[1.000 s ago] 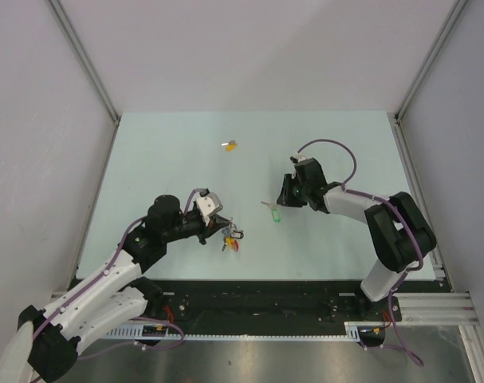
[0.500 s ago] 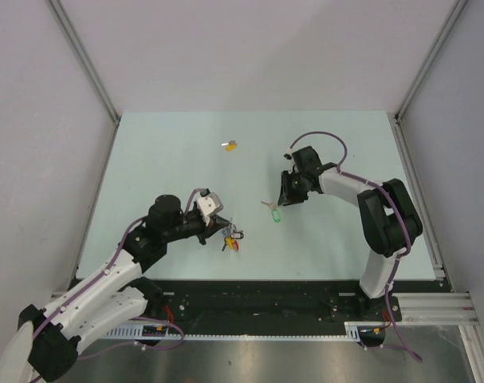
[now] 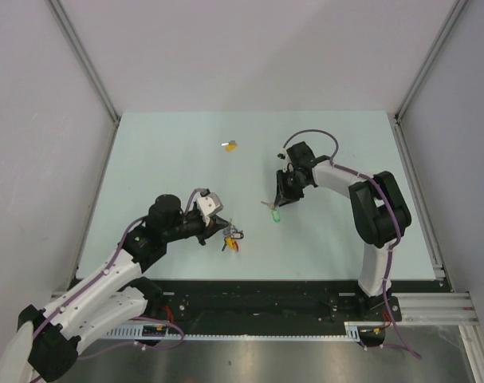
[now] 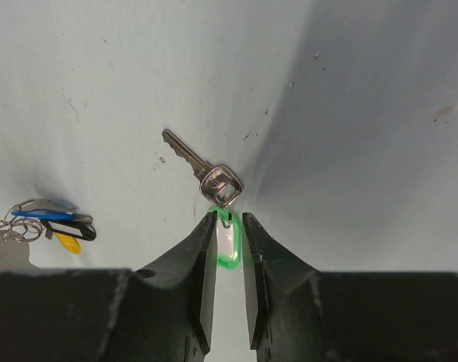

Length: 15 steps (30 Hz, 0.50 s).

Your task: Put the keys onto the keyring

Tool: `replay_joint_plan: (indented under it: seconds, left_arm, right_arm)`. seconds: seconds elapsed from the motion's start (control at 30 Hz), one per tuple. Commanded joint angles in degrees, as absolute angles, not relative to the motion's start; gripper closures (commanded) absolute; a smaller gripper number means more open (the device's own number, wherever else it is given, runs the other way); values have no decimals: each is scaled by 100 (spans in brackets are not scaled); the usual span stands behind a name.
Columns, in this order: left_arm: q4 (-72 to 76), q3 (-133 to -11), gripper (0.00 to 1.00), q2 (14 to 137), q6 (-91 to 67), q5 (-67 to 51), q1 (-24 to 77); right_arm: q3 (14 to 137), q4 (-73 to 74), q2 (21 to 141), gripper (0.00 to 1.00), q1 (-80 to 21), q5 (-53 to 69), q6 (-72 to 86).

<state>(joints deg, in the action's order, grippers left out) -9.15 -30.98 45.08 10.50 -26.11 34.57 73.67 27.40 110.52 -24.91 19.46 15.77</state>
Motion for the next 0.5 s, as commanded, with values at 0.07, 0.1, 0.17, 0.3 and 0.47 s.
replay_joint_plan:
  seconds: [0.07,0.1,0.17,0.3,0.47]
  left_arm:
    - [-800,-3393,100,4403,1028,-2690,3428]
    - [-817,-3393,100,4395,1028,-2689,3436]
    - [-826,-3393,99,4395,1020,-2698,3428]
    - [-826,-3401,100,4386,1011,-2698,3428]
    - [-844,-3410,100,4368,1028,-2698,3428]
  right_arm:
    - [7690,2953,11232,77,-2496,2083,1494]
    - [7699,2971,11250,78,-2487,2083,1494]
    - [7717,2979,11276,79,-2496,2083,1503]
    - [7726,3006,11329,80,-2514,2074,1485]
    - [7734,2997,11382,81,-2522,2127,1485]
